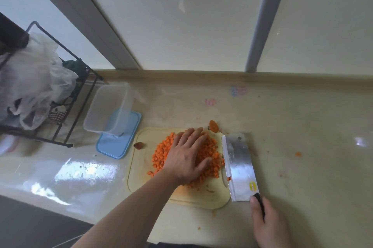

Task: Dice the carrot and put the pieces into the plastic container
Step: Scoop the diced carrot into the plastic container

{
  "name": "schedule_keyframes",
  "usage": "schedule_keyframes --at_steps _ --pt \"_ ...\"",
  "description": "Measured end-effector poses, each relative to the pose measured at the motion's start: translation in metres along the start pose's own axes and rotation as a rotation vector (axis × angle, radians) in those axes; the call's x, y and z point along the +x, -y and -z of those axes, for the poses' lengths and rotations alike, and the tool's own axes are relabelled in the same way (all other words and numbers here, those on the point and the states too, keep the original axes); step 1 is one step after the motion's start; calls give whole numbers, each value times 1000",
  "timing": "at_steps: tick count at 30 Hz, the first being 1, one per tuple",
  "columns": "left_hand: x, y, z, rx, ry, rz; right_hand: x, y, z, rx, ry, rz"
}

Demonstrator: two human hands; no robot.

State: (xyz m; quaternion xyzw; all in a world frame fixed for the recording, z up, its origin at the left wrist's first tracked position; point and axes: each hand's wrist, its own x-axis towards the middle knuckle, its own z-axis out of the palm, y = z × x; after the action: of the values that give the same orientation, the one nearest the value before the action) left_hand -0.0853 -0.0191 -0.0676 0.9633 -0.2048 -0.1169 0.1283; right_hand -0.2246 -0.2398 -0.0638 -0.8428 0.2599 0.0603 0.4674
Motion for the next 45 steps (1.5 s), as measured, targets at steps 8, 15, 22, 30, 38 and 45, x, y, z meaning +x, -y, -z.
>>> schedule_keyframes --at_steps 8,15,22,30,38,45 --pt "-2 6 -2 -29 -65 -73 -7 0 -8 0 -7 16" --pt "-3 4 -2 -11 -38 -26 -5 0 -10 -27 -27 -1" --pt "11 -1 -2 6 15 -126 -6 -8 0 -76 -83 -32" --pt "15 5 -5 -33 -98 -265 -8 -4 -5 -11 -99 -27" --pt "10 7 -6 -37 -113 -293 -13 7 -12 -6 36 -93" --pt "3 5 -11 -8 -67 -197 -12 8 -19 3 24 -83"
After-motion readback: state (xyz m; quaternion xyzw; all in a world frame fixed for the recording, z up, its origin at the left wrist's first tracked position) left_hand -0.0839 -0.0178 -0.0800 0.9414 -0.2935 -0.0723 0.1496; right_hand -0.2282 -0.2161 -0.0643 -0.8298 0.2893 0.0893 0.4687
